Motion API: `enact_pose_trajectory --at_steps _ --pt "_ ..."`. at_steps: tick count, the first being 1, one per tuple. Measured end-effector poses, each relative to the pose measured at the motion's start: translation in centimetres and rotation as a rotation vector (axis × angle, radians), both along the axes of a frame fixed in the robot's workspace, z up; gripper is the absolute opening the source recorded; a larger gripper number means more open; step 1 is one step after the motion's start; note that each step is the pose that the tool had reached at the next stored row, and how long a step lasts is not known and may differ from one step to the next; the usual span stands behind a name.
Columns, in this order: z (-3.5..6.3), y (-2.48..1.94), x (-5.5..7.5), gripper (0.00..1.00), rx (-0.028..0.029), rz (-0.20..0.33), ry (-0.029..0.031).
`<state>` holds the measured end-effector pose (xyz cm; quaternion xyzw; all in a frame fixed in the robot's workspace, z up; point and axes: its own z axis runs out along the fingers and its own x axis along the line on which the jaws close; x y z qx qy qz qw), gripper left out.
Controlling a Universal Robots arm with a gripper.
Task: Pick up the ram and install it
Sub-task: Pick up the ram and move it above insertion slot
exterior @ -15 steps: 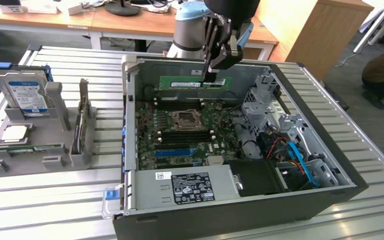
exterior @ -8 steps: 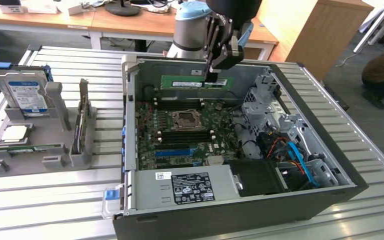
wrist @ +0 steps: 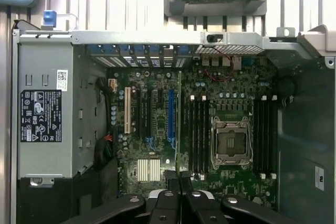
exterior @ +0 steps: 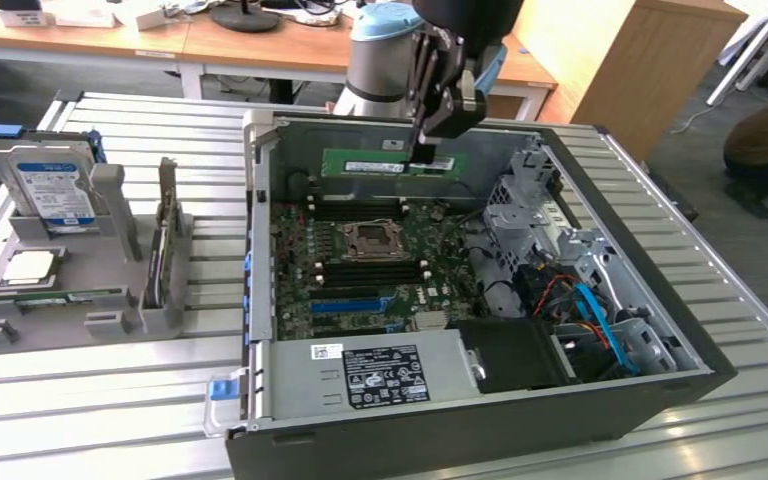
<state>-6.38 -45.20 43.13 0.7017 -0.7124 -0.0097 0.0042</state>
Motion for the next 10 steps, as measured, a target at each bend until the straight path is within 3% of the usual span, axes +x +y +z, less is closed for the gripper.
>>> enact_pose_trajectory --at_steps 10 --pt "-0.25 1.3 0.1 0.12 0.0006 0.0 -0.0013"
